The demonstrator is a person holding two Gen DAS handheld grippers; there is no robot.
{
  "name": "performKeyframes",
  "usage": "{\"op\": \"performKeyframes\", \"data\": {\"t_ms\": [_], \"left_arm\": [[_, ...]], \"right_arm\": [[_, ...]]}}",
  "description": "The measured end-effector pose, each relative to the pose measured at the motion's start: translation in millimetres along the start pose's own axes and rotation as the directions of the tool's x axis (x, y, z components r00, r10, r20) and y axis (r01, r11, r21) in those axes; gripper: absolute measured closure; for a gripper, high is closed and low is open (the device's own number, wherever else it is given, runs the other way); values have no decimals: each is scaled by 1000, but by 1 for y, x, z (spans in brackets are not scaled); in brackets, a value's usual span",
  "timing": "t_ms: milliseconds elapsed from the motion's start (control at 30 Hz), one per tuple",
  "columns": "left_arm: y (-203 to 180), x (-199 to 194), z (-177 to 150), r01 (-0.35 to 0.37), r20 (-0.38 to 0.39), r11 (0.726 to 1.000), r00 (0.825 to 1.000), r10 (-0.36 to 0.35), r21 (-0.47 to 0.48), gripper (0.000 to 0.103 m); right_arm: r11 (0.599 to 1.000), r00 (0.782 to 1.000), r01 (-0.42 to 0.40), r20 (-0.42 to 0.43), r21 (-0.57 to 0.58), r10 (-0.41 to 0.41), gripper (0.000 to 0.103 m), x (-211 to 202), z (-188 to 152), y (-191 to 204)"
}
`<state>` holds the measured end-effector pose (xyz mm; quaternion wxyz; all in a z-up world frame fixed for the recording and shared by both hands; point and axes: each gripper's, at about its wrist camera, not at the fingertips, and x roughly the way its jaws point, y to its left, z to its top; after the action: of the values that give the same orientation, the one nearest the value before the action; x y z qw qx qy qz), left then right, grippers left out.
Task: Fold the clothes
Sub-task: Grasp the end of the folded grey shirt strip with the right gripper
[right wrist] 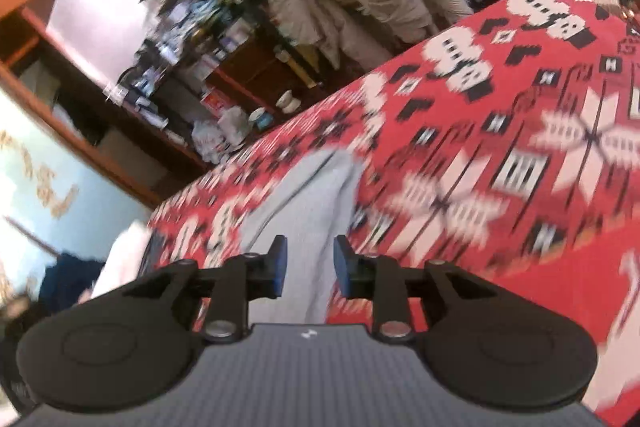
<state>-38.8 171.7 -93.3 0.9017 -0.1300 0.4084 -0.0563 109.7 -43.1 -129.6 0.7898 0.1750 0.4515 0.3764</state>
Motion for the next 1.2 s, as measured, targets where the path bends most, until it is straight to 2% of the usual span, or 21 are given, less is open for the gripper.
{"op": "performKeyframes", "data": {"t_ms": [133, 200, 300, 333, 467, 733, 800, 900, 1000, 1200], "left_arm": [[28, 7, 14, -9, 24, 987, 1000, 13, -159, 88], [42, 10, 18, -19, 29, 974, 999, 26, -226, 88], [58, 9, 23, -34, 34, 959, 998, 45, -280, 87], [62, 9, 24, -32, 35, 954, 998, 44, -298, 83], [76, 12, 27, -22, 42, 941, 998, 38, -339, 78], [92, 30, 37, -1, 41, 924, 999, 18, -381, 70], [96, 31, 38, 12, 55, 918, 998, 11, -396, 68], [102, 31, 39, 25, 67, 907, 998, 3, -420, 67], [104, 30, 37, 31, 73, 906, 997, 0, -421, 67], [104, 24, 34, 72, 121, 907, 992, -23, -416, 69]], "right_arm": [[995, 999, -30, -23, 90, 33, 74, 24, 36, -25], [990, 998, -45, -34, 136, 50, 68, 36, 54, -38], [977, 996, -65, -48, 203, 76, 67, 55, 80, -57], [973, 995, -69, -54, 220, 83, 67, 61, 87, -62], [973, 993, -56, -89, 224, 77, 67, 88, 96, -64], [984, 990, -44, -121, 175, 66, 70, 117, 106, -54], [991, 990, -24, -136, 133, 42, 80, 119, 106, -46], [997, 991, -2, -134, 78, 12, 89, 118, 102, -39], [998, 997, -25, -78, 53, 29, 93, 105, 99, -35], [996, 997, -67, 37, -51, 69, 93, 72, 93, -15]]}}
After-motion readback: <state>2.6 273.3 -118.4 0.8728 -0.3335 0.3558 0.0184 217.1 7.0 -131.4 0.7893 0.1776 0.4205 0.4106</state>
